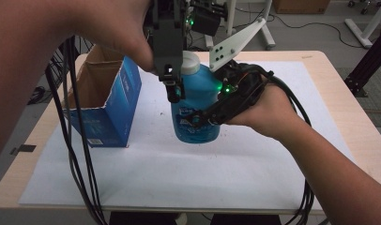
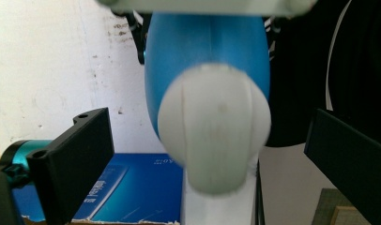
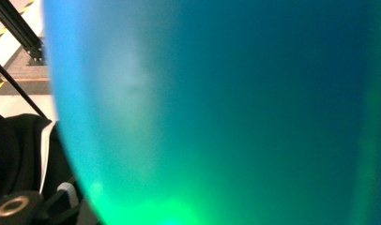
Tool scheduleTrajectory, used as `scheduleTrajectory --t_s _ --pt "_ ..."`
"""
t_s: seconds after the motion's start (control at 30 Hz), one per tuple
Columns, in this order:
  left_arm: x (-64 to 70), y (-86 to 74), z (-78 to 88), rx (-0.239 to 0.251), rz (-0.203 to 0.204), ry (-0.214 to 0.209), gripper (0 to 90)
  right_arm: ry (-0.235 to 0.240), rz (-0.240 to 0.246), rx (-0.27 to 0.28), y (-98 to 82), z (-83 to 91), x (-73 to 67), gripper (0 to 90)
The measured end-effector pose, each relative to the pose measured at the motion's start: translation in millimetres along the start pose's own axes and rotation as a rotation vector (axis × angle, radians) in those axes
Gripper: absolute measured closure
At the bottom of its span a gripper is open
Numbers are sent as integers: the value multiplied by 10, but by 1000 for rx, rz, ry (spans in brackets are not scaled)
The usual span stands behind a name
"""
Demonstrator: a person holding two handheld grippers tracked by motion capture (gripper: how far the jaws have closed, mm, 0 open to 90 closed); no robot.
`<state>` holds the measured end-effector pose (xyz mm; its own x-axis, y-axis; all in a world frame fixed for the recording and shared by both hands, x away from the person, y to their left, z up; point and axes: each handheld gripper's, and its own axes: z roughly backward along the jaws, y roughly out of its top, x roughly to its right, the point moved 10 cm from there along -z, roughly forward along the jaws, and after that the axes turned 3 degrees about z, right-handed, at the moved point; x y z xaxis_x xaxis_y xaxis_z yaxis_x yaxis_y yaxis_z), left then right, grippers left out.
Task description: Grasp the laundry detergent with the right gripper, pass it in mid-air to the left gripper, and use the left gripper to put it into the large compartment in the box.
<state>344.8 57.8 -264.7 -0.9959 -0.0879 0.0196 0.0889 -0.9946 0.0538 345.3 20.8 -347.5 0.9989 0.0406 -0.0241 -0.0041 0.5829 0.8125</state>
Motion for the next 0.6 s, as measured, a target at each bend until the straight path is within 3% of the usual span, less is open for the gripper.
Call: scheduleTrajectory --t_s 0.4,0.6 --pt "32 45 -49 -2 -11 -5 17 10 21 16 138 -8 -30 459" --pt "26 57 -75 -6 -17 -4 17 0 9 16 152 0 -31 459"
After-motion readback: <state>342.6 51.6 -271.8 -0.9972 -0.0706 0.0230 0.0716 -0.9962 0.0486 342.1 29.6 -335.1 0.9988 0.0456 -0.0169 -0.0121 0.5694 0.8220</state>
